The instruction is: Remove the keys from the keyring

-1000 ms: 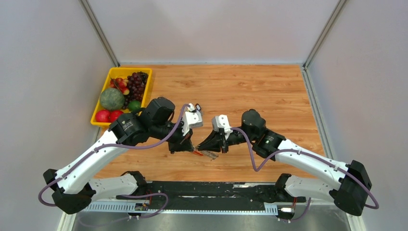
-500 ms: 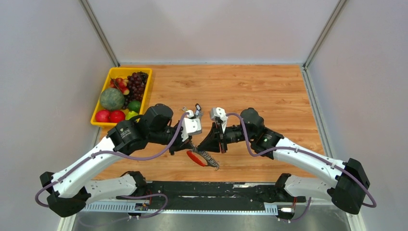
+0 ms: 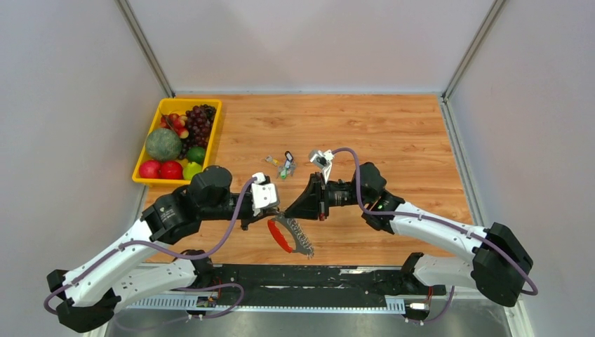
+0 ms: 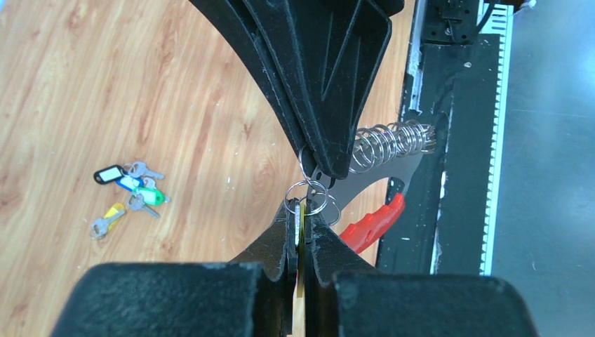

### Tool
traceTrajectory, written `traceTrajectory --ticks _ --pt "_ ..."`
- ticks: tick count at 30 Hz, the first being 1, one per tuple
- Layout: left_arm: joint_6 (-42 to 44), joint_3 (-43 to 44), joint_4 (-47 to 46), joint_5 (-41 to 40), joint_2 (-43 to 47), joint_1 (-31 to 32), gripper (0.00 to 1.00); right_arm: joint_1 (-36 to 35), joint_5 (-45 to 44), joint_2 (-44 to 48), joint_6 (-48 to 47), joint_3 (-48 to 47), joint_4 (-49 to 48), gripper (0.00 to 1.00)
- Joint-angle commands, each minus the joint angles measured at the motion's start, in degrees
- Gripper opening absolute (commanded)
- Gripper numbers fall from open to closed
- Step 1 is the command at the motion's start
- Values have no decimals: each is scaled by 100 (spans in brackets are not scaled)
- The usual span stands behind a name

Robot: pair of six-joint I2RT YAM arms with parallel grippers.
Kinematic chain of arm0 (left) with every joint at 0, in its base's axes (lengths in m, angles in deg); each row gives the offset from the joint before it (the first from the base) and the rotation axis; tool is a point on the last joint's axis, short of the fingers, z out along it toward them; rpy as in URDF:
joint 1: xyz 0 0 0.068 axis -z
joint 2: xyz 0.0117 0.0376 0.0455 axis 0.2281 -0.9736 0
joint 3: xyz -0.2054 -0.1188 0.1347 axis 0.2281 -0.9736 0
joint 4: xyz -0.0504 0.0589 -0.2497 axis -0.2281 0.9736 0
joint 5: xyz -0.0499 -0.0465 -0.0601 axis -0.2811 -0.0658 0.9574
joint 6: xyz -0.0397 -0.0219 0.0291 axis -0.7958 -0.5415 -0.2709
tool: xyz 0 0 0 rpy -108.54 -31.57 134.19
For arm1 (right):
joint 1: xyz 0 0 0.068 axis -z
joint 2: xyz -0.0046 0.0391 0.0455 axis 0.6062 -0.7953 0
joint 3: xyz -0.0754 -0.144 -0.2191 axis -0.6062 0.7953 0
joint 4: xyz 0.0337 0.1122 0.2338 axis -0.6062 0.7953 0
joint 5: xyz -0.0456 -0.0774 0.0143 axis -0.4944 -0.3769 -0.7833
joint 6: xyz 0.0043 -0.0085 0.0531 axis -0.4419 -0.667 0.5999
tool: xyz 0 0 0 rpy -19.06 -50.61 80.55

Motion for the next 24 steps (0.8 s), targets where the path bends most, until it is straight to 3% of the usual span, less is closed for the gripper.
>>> traceTrajectory --ticks 1,5,8,14,24 --pt "538 -289 -932 -900 -47 -107 0 -252 843 61 1090 -194 -1497 0" --pt "644 -404 -1143 -997 44 -107 0 -250 793 14 909 -268 -1112 0" --pt "760 -424 -1289 -1357 46 -108 0 -248 602 14 361 -449 -179 0" --pt "1617 -536 -1150 -810 55 -96 0 -258 485 -112 -494 -826 1166 0" --pt "3105 -1182 -1083 -138 654 -72 0 -253 1140 -266 -72 -866 842 0"
